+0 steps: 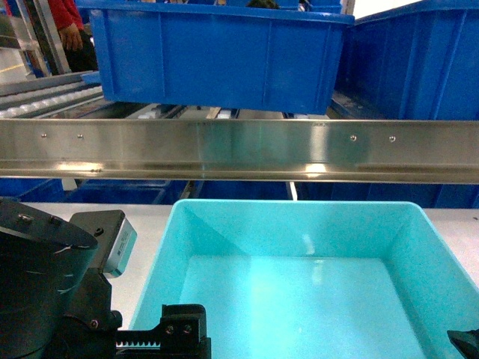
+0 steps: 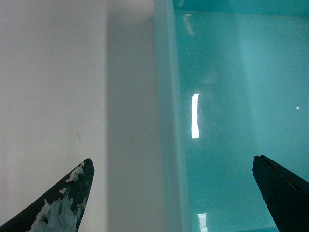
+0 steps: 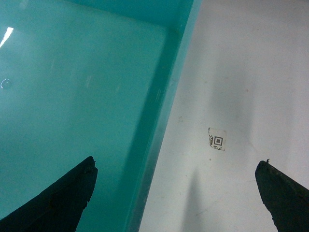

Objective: Organize blue bins on left shelf correctly

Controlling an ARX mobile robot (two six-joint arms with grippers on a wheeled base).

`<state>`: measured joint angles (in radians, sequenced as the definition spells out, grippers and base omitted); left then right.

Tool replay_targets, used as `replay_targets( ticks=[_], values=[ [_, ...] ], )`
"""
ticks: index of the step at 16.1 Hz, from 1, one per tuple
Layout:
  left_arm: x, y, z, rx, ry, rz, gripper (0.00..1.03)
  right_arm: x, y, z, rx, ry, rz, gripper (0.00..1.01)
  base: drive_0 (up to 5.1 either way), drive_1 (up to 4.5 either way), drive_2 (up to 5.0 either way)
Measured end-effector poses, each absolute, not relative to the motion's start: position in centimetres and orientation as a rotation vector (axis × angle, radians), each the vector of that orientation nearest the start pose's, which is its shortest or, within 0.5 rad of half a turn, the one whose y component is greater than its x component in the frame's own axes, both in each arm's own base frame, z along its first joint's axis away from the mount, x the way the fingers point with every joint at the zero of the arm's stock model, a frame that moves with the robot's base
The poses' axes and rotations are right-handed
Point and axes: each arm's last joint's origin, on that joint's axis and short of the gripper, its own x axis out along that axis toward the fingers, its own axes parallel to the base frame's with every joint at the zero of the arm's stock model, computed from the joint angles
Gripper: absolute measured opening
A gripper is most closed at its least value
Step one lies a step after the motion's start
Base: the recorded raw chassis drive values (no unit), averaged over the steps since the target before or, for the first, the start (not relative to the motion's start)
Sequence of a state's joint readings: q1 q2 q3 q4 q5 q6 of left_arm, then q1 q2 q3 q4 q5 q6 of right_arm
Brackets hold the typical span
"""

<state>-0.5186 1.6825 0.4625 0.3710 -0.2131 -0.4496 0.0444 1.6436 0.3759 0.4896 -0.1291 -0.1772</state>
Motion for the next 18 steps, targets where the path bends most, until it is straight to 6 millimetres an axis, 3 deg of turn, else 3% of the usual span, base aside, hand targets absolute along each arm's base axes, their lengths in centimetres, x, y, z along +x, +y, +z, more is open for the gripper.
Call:
replay_targets(
  ticks=[4,5,6,7,11,12,15,18],
  values=[
    [22.3,-12.1,8.2,-0.127,0.840,-0.097,0.98,23.5,1.4,7.6,-0.144,0.790,0.240,0.98,0.0,0.00,0.0],
    [22.2,-12.2,8.2,-0.123,0.844,-0.095,0.98,23.3,1.4,7.5,-0.150,0.794,0.243,0.94,0.0,0.00,0.0],
    [22.2,-12.2,8.1,-0.118,0.848,-0.095,0.98,23.3,1.4,7.5,-0.156,0.790,0.245,0.83,0.0,0.00,0.0],
    [22.0,-12.4,7.9,-0.093,0.857,-0.083,0.80,23.3,1.6,7.6,-0.166,0.783,0.243,0.57,0.0,0.00,0.0],
    [21.7,-12.4,7.8,-0.022,0.855,-0.087,0.33,23.2,2.2,7.5,-0.180,0.780,0.244,0.10,0.0,0.00,0.0],
    [21.6,-12.5,7.7,-0.024,0.865,-0.107,0.24,23.2,2.2,7.6,-0.161,0.773,0.234,0.03,0.0,0.00,0.0],
    [21.4,-12.6,7.6,-0.023,0.872,-0.114,0.05,23.1,2.4,7.6,-0.137,0.771,0.241,0.02,0.0,0.00,0.0],
    [21.3,-12.6,7.7,-0.036,0.876,-0.103,0.02,22.9,2.4,7.5,-0.121,0.769,0.236,0.02,0.0,0.00,0.0]
  ],
)
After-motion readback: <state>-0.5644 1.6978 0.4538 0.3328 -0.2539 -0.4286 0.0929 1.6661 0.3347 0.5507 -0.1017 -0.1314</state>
